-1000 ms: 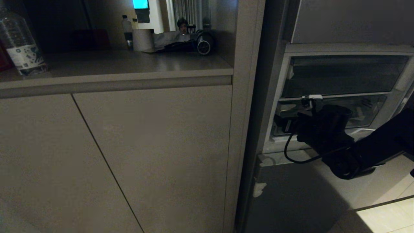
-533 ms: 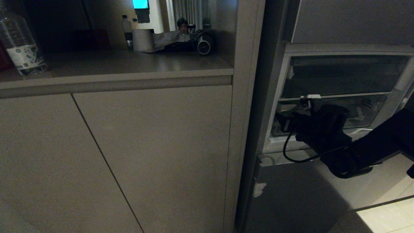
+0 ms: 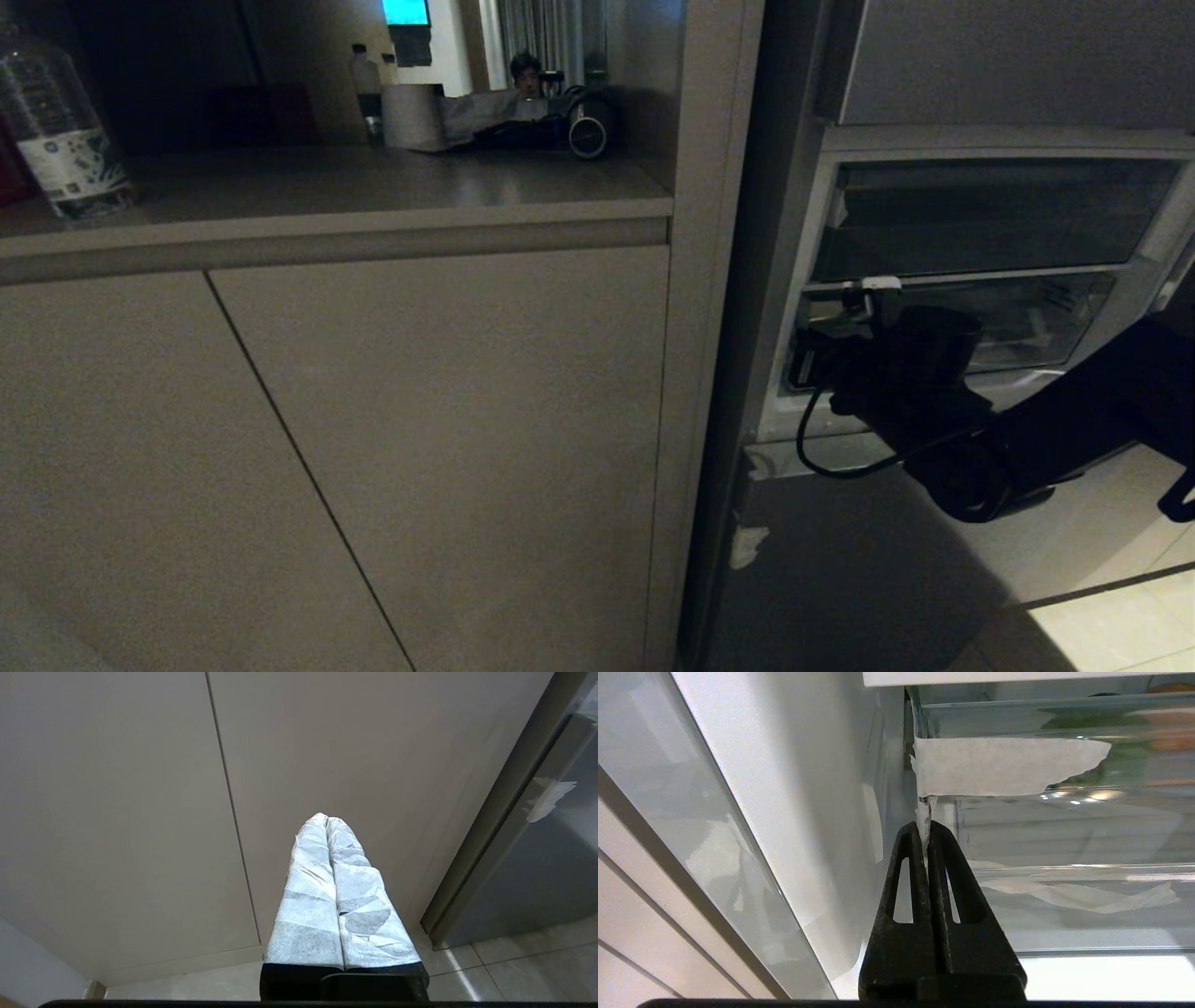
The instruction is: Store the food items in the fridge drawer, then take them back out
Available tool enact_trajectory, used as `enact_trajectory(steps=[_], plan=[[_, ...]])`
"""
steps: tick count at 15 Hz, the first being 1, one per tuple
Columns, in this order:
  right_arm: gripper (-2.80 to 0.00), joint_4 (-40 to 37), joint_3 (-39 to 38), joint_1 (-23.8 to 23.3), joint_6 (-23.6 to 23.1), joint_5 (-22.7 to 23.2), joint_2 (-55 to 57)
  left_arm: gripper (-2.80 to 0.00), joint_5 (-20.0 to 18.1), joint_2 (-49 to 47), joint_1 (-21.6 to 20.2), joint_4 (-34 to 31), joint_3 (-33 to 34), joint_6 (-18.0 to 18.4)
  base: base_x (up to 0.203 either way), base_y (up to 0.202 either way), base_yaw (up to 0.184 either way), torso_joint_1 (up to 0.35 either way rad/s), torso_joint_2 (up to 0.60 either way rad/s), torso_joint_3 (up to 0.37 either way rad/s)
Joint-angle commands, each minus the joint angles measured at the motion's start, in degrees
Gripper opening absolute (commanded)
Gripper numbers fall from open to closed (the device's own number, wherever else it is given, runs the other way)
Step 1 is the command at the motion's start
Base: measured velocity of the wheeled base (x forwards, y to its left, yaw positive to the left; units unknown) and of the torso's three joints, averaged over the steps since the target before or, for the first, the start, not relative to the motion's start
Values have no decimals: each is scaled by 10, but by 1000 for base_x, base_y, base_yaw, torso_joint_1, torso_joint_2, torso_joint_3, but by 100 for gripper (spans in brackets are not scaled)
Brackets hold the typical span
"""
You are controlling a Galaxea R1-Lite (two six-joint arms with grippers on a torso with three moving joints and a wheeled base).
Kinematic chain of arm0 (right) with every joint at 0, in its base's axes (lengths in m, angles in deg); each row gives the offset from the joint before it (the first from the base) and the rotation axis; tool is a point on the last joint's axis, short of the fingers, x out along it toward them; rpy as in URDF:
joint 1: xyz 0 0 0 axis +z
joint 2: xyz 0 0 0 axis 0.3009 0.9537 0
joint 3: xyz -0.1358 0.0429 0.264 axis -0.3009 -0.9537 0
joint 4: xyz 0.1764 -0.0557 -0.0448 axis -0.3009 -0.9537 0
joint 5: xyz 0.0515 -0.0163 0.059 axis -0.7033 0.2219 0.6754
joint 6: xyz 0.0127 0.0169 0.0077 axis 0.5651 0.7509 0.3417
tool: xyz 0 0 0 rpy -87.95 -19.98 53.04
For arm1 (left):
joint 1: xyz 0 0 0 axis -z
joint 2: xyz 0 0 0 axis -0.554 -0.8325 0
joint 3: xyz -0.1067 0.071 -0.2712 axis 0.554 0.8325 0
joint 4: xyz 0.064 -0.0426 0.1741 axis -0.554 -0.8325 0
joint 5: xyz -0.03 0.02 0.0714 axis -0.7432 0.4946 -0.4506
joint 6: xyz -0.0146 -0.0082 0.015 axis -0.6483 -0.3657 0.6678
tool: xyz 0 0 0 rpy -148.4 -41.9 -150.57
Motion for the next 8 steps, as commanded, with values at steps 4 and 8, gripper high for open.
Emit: enact_trajectory(steps=[4,8], plan=[[-280,4,-11,3,0,-1,-6,-280,0,0,0,0,0,0,0,0,0,0,0,0],[-280,5,-76,4,0,-8,-56,-280,0,0,0,0,0,0,0,0,0,0,0,0]])
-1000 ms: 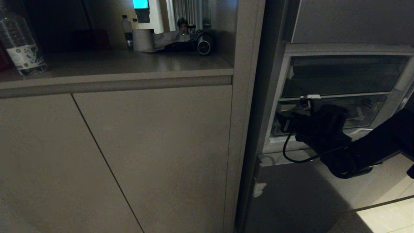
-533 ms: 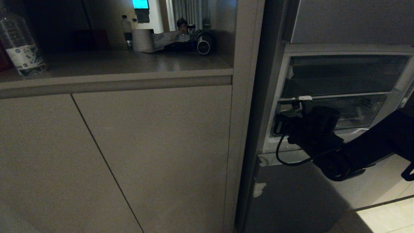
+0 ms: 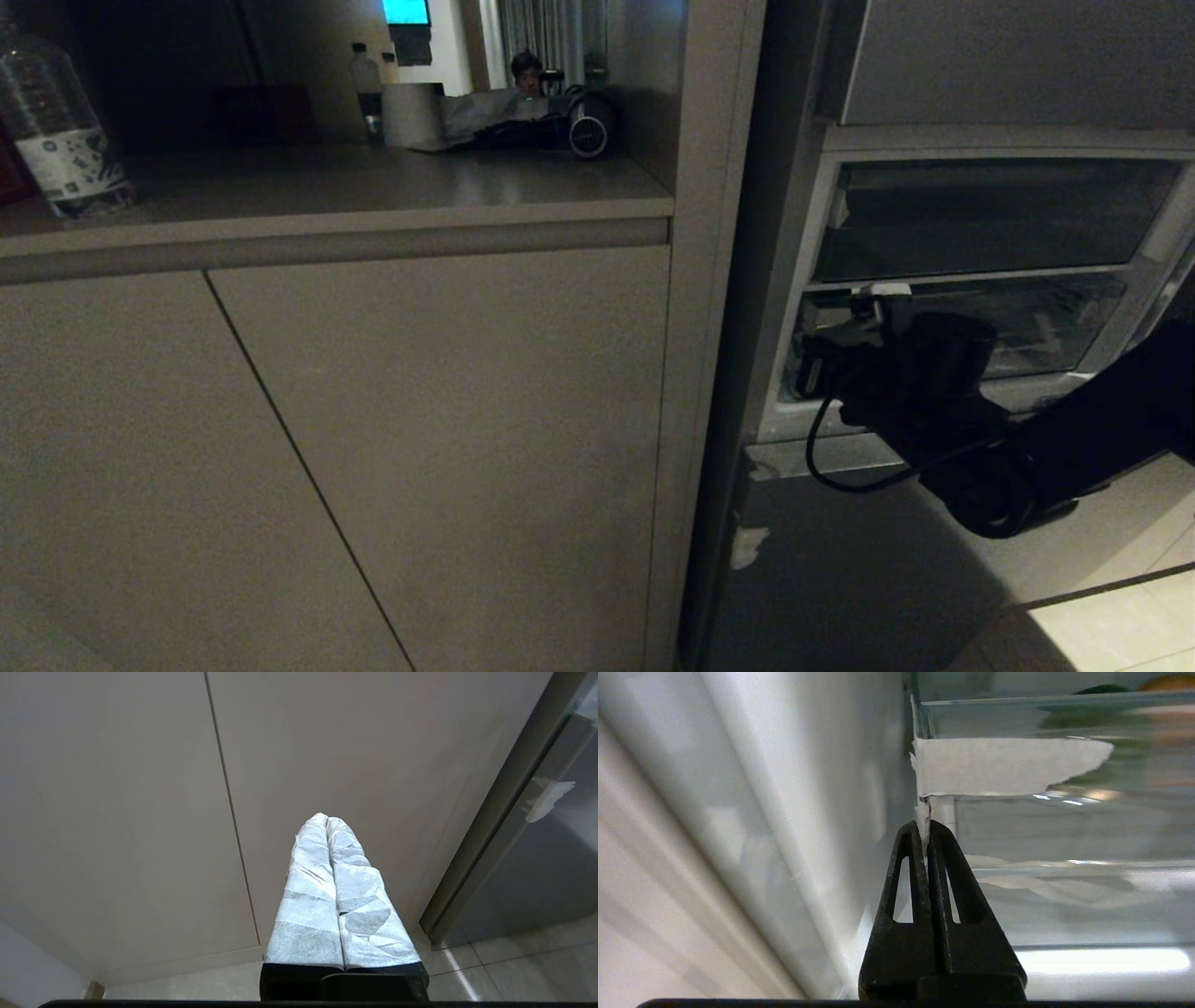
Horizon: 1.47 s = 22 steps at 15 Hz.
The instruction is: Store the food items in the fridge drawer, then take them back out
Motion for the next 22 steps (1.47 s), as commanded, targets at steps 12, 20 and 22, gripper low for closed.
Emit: enact_trajectory(steps=[12,20,22], plan=[[0,5,-331,69,9,-75,-275,-280,0,0,0,0,0,0,0,0,0,0,0,0],[0,-6,-466,78,8,-102,-461,-280,0,0,0,0,0,0,0,0,0,0,0,0],[0,-38,-476,78,5,-102,-530,-280,0,0,0,0,0,0,0,0,0,0,0,0]])
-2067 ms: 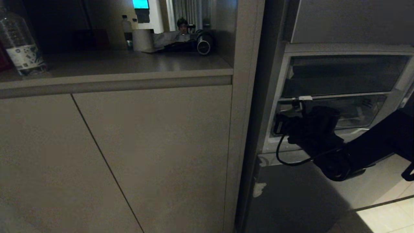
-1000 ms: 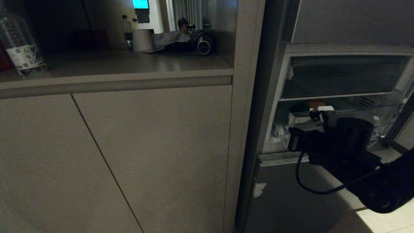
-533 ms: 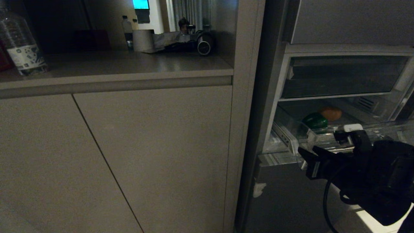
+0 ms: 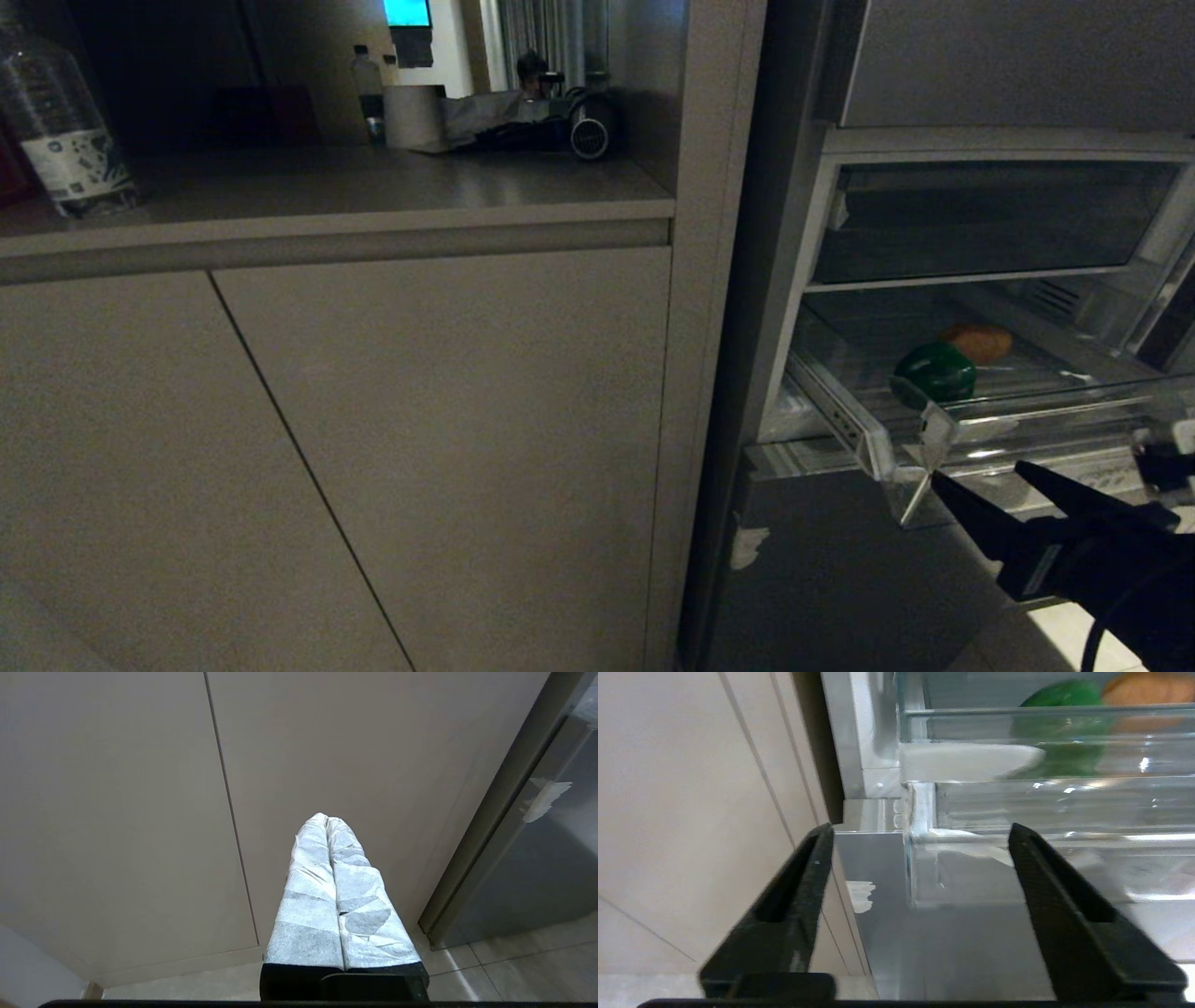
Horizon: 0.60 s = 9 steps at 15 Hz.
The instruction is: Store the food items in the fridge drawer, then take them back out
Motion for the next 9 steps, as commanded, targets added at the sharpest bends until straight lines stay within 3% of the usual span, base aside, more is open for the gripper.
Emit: enact_trajectory(steps=[1,3,6,7,9], plan=[[0,-50,-8,0,-2,0,-119,-280,0,0,0,0,0,0,0,0,0,0,0,0],[0,-174,34,0,-3,2,-208,-280,0,0,0,0,0,0,0,0,0,0,0,0],[0,-426,221,0,4,13,-261,-280,0,0,0,0,0,0,0,0,0,0,0,0],[-280,-499,276,-1,12,17,-261,-280,0,0,0,0,0,0,0,0,0,0,0,0],[-280,-596,362,-8,25,20,-211,-280,0,0,0,0,0,0,0,0,0,0,0,0]])
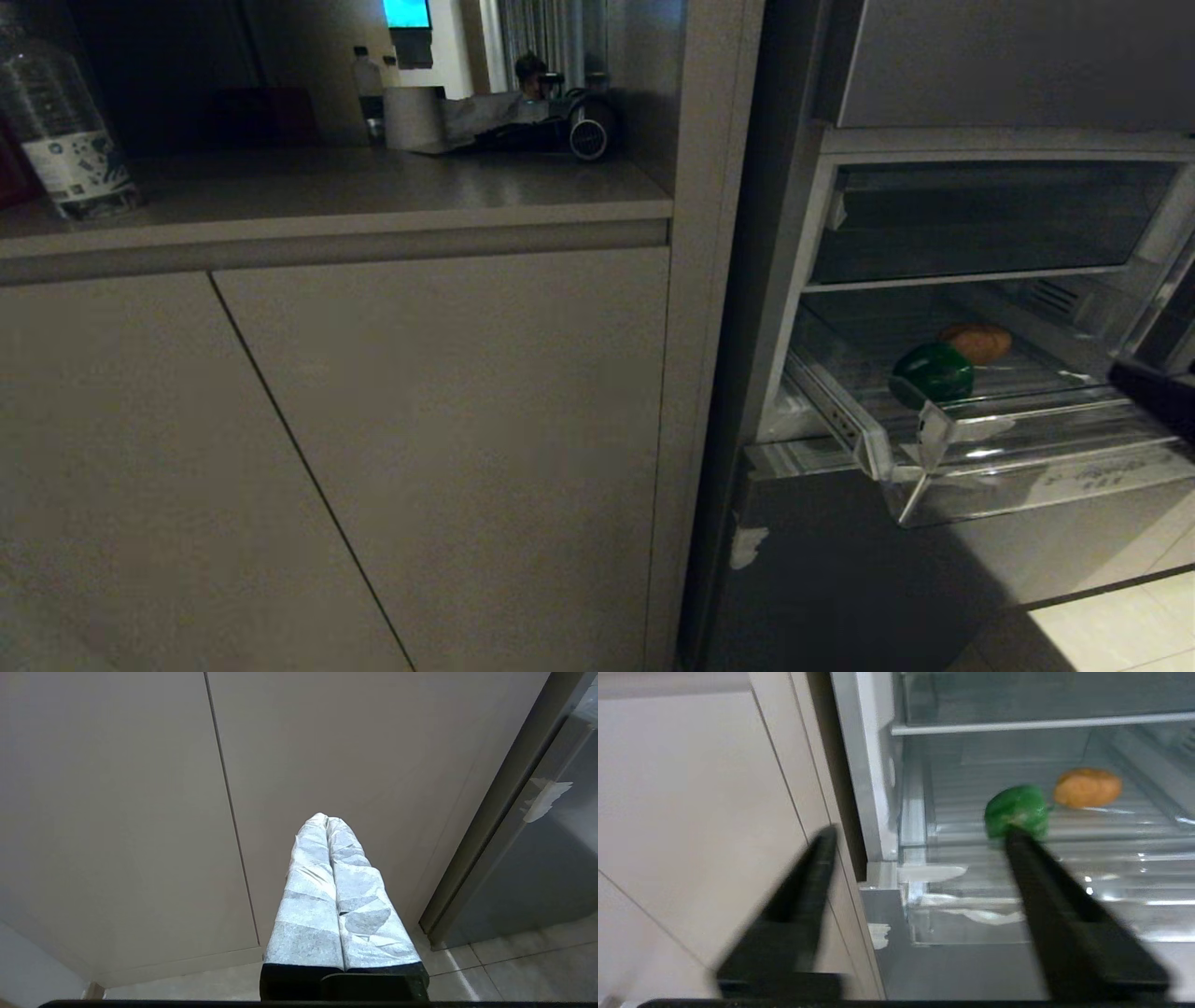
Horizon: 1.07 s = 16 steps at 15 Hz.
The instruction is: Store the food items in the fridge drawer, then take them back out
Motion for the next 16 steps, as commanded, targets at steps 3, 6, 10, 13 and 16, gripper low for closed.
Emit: enact_trajectory(steps=[3,6,10,13,16], plan=[[-280,-147,142,-45,13,4,176,-280,0,0,0,0,-1,0,0,0,0,0,0,0],[-280,-164,224,-77,15,6,300,-280,0,0,0,0,-1,0,0,0,0,0,0,0],[-280,-171,309,-116,12,11,425,-280,0,0,0,0,-1,0,0,0,0,0,0,0],[-280,-229,341,-130,8,13,450,-280,0,0,0,0,-1,0,0,0,0,0,0,0],[-280,-247,351,-135,3,13,460,-280,0,0,0,0,-1,0,0,0,0,0,0,0]])
